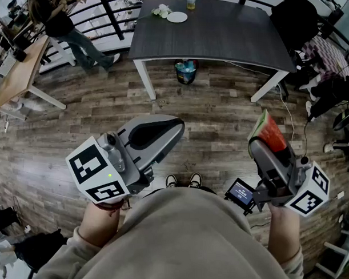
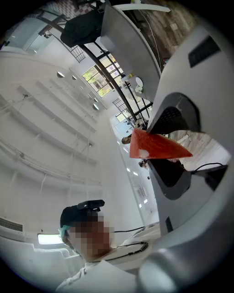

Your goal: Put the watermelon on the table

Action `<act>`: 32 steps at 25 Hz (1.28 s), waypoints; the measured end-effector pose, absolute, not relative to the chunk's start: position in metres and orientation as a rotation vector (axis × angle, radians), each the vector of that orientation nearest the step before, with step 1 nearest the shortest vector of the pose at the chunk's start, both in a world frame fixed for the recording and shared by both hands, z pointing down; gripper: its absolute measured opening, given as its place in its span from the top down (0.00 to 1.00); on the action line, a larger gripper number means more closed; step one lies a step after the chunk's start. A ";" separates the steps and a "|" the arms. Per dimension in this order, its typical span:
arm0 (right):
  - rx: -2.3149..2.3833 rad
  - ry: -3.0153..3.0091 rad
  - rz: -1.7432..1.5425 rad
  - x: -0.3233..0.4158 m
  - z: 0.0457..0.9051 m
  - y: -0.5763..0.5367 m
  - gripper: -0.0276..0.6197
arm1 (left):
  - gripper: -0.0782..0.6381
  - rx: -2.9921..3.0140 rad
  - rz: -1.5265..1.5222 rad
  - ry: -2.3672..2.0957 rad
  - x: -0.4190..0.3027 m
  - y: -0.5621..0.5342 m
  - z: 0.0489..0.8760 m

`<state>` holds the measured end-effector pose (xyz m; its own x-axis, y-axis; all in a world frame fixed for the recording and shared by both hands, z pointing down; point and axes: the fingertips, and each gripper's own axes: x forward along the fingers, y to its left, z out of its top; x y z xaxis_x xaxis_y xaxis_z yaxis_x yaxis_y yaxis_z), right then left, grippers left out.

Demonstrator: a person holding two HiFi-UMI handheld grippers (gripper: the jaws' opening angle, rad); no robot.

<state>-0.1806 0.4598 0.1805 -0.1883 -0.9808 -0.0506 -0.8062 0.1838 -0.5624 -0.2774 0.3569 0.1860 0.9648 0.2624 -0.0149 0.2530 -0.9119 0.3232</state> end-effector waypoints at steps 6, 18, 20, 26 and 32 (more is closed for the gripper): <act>-1.662 2.056 -0.584 -0.173 0.175 0.457 0.68 | 0.88 2.790 0.053 0.407 -0.268 0.363 0.182; -1.592 2.055 -0.592 -0.145 0.173 0.486 0.68 | 0.88 2.818 0.051 0.410 -0.237 0.394 0.176; -1.602 2.053 -0.596 -0.137 0.175 0.492 0.68 | 0.88 2.824 0.049 0.414 -0.228 0.400 0.174; -1.602 2.012 -0.598 -0.105 0.187 0.508 0.68 | 0.88 2.837 0.080 0.431 -0.199 0.412 0.176; -1.581 1.965 -0.609 -0.075 0.197 0.522 0.68 | 0.88 2.857 0.125 0.424 -0.174 0.417 0.178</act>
